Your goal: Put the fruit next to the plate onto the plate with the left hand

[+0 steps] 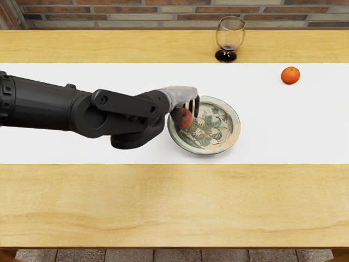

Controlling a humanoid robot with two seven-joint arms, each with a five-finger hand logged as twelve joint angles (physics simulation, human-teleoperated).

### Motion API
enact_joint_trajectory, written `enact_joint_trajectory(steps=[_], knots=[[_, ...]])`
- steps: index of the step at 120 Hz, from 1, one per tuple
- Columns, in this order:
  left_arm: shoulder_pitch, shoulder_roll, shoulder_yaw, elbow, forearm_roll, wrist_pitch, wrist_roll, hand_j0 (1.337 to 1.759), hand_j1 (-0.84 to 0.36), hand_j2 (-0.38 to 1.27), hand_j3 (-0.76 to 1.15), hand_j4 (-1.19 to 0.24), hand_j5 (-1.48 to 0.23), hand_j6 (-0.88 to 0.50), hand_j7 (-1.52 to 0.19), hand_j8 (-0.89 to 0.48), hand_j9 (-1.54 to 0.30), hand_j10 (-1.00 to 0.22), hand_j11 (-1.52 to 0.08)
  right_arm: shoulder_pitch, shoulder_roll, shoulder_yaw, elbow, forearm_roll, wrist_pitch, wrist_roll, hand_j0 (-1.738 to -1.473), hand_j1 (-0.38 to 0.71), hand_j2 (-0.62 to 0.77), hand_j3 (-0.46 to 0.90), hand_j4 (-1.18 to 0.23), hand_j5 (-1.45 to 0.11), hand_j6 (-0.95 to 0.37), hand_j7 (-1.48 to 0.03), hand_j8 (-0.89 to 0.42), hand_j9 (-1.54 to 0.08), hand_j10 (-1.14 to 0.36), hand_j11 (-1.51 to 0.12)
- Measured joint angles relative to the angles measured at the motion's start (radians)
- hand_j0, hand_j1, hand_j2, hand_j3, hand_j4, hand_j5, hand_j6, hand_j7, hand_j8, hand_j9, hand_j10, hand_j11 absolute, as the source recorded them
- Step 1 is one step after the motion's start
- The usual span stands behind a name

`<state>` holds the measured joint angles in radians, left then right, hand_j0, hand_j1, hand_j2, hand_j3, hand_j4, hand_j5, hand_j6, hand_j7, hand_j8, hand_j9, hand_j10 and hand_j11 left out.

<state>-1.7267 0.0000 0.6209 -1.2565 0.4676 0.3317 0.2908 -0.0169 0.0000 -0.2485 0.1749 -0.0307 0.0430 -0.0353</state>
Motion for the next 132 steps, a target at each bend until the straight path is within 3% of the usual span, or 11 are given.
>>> enact_joint_trajectory(steps=[39,77,85,98,109,119,132], knots=[[0.016,0.0,-0.012,0.019,-0.006,-0.058,-0.001,1.657,-0.3,0.34,0.0,-0.64,-0.87,-0.51,-0.85,-0.5,-0.86,-0.65,-0.86,0.0,0.0,0.0,0.0,0.0,0.0,0.0,-1.658,-0.31,-0.01,0.0,-0.03,-0.04,-0.03,-0.04,-0.03,-0.04,-0.03,-0.04],[0.023,0.0,-0.045,0.029,-0.005,-0.064,-0.006,1.658,-0.04,0.13,0.0,-0.35,-0.47,-0.33,-0.46,-0.32,-0.46,-0.35,-0.46,0.0,0.0,0.0,0.0,0.0,0.0,0.0,-1.658,-0.31,-0.01,0.0,-0.03,-0.04,-0.03,-0.04,-0.03,-0.04,-0.03,-0.04],[0.037,0.109,-0.054,0.0,-0.018,-0.068,-0.007,1.658,-0.02,0.11,0.0,-0.33,-0.43,-0.31,-0.43,-0.3,-0.43,-0.33,-0.43,0.0,0.0,0.0,0.0,0.0,0.0,0.0,-1.658,-0.31,-0.01,0.0,-0.03,-0.04,-0.03,-0.04,-0.03,-0.04,-0.03,-0.04],[0.073,0.392,-0.073,-0.085,-0.062,-0.082,-0.008,1.658,0.01,0.08,0.0,-0.3,-0.39,-0.28,-0.39,-0.28,-0.39,-0.3,-0.39,0.0,0.0,0.0,0.0,0.0,0.0,0.0,-1.658,-0.31,-0.01,0.0,-0.03,-0.04,-0.03,-0.04,-0.03,-0.04,-0.03,-0.04],[0.13,0.651,-0.141,-0.133,-0.149,-0.237,-0.008,1.658,0.02,0.07,0.0,-0.28,-0.37,-0.27,-0.37,-0.27,-0.37,-0.28,-0.37,0.0,0.0,0.0,0.0,0.0,0.0,0.0,-1.658,-0.31,-0.01,0.0,-0.03,-0.04,-0.03,-0.04,-0.03,-0.04,-0.03,-0.04],[0.217,0.787,-0.208,-0.147,-0.315,-0.42,-0.008,1.658,0.03,0.07,0.0,-0.27,-0.36,-0.27,-0.36,-0.27,-0.36,-0.27,-0.36,0.0,0.0,0.0,0.0,0.0,0.0,0.0,-1.658,-0.31,-0.01,0.0,-0.03,-0.04,-0.03,-0.04,-0.03,-0.04,-0.03,-0.04],[0.327,0.879,-0.295,-0.135,-0.517,-0.575,-0.009,1.658,0.04,0.06,0.0,-0.26,-0.34,-0.26,-0.34,-0.26,-0.34,-0.27,-0.34,0.0,0.0,0.0,0.0,0.0,0.0,0.0,-1.658,-0.31,-0.01,0.0,-0.03,-0.04,-0.03,-0.04,-0.03,-0.04,-0.03,-0.04]])
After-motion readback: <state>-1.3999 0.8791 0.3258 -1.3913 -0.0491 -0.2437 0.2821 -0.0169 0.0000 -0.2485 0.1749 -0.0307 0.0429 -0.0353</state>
